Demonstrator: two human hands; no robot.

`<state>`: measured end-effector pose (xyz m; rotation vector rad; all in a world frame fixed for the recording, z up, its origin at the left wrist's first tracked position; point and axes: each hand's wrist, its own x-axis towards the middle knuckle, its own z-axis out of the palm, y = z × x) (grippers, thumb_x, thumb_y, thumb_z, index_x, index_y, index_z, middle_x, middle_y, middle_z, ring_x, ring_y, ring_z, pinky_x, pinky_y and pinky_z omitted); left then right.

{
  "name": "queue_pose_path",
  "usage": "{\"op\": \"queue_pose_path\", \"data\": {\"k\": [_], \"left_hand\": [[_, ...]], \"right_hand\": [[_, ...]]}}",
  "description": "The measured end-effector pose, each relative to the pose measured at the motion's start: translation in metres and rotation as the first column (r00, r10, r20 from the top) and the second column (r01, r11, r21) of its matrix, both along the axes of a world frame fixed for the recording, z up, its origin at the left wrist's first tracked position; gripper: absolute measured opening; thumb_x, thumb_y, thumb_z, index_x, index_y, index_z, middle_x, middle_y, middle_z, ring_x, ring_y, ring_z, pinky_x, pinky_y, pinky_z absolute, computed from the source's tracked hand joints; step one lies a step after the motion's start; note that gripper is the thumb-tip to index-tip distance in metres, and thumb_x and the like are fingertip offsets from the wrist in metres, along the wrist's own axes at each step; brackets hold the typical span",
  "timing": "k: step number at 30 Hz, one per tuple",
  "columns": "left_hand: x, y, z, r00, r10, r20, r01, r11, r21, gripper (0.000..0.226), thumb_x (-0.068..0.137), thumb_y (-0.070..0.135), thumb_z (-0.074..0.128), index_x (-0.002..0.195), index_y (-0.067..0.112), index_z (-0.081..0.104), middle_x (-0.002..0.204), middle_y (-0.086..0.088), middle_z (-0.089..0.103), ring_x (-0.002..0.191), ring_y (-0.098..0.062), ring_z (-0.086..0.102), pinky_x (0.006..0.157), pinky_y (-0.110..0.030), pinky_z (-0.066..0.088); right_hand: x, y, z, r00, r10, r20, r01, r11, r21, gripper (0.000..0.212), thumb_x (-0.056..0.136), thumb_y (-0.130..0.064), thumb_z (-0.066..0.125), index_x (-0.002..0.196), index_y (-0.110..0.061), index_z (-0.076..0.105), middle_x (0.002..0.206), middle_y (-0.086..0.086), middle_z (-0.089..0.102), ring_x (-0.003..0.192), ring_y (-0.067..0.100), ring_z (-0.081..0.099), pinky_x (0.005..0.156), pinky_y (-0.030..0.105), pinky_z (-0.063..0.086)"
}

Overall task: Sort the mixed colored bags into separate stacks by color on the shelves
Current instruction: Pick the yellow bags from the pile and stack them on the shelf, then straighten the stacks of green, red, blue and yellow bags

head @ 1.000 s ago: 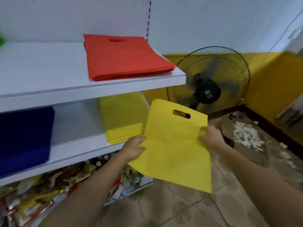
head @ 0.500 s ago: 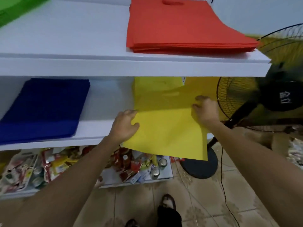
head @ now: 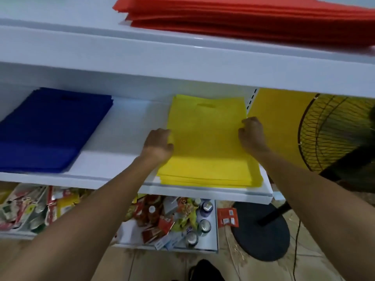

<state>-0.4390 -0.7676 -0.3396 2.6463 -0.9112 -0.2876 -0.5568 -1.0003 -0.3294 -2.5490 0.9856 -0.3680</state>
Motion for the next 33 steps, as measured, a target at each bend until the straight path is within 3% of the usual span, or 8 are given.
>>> {"op": "queue_pose_path", "data": {"k": [5,9,13,17,21,25,29,33], "left_hand": [[0.008,-0.001,-0.017,0.998,0.05,0.046,-0.057,0.984,0.169,0.043,0.094,0.038,0.036,0.13,0.018,0.047,0.133,-0.018,0.044,0.121,-0.036,0.038,0.1,-0.04,0.035],[0.004,0.034,0.006,0.988,0.154,-0.034,-0.153,0.988,0.008,0.045,0.092,0.035,0.045,0.136,0.024,0.044,0.137,-0.013,0.045,0.126,-0.031,0.038,0.104,-0.036,0.033],[-0.014,0.097,0.048,0.952,0.303,-0.049,-0.305,0.951,-0.045,0.051,0.09,0.031,0.051,0.139,0.021,0.041,0.139,-0.013,0.043,0.126,-0.032,0.038,0.103,-0.035,0.033],[-0.043,0.189,0.097,0.893,0.448,-0.031,-0.45,0.892,-0.051,0.059,0.082,0.04,0.044,0.137,0.016,0.045,0.137,-0.014,0.047,0.125,-0.032,0.04,0.104,-0.035,0.029],[-0.064,0.298,0.139,0.783,0.615,0.09,-0.614,0.788,-0.042,0.051,0.084,0.032,0.052,0.134,0.021,0.047,0.128,-0.012,0.055,0.117,-0.029,0.048,0.099,-0.035,0.034],[-0.097,0.402,0.178,0.652,0.749,0.12,-0.748,0.661,-0.066,0.049,0.089,0.03,0.051,0.137,0.026,0.042,0.13,-0.011,0.049,0.12,-0.03,0.042,0.1,-0.04,0.036],[-0.121,0.486,0.219,0.549,0.816,0.179,-0.81,0.573,-0.127,0.048,0.091,0.029,0.051,0.138,0.026,0.04,0.137,-0.009,0.044,0.127,-0.029,0.037,0.103,-0.041,0.035],[-0.12,0.536,0.257,0.518,0.836,0.18,-0.813,0.546,-0.2,0.048,0.091,0.031,0.053,0.137,0.026,0.042,0.138,-0.009,0.044,0.127,-0.028,0.04,0.103,-0.044,0.038]], "right_hand": [[-0.005,-0.004,-0.022,0.965,-0.03,-0.262,0.022,0.999,-0.035,0.042,0.096,-0.017,0.041,0.135,-0.002,0.039,0.147,0.022,0.026,0.132,0.039,0.026,0.104,0.045,0.029],[0.013,0.026,0.019,0.986,0.084,-0.144,-0.096,0.992,-0.08,0.039,0.093,-0.015,0.046,0.131,-0.003,0.046,0.141,0.021,0.04,0.129,0.035,0.035,0.102,0.041,0.032],[0.039,0.112,0.073,0.94,0.341,-0.026,-0.337,0.936,0.106,0.038,0.098,-0.012,0.042,0.135,-0.002,0.044,0.145,0.014,0.039,0.136,0.025,0.032,0.104,0.021,0.016],[0.07,0.216,0.098,0.801,0.59,-0.103,-0.58,0.807,0.112,0.05,0.095,-0.022,0.044,0.142,-0.01,0.034,0.149,0.01,0.034,0.137,0.025,0.031,0.11,0.033,0.026],[0.087,0.334,0.142,0.601,0.799,0.028,-0.796,0.594,0.118,0.056,0.093,-0.014,0.044,0.146,-0.011,0.026,0.15,0.009,0.033,0.136,0.024,0.033,0.11,0.037,0.031],[0.089,0.439,0.184,0.46,0.882,0.099,-0.888,0.457,0.058,0.047,0.093,-0.012,0.046,0.138,-0.003,0.036,0.137,0.017,0.046,0.124,0.032,0.045,0.1,0.044,0.042],[0.093,0.519,0.221,0.317,0.931,0.181,-0.947,0.321,0.006,0.056,0.095,-0.015,0.046,0.146,-0.009,0.026,0.146,0.013,0.037,0.132,0.027,0.037,0.107,0.038,0.034],[0.103,0.559,0.258,0.258,0.929,0.263,-0.955,0.287,-0.076,0.059,0.092,-0.017,0.048,0.147,-0.013,0.026,0.144,0.012,0.04,0.129,0.027,0.042,0.104,0.04,0.037]]}}
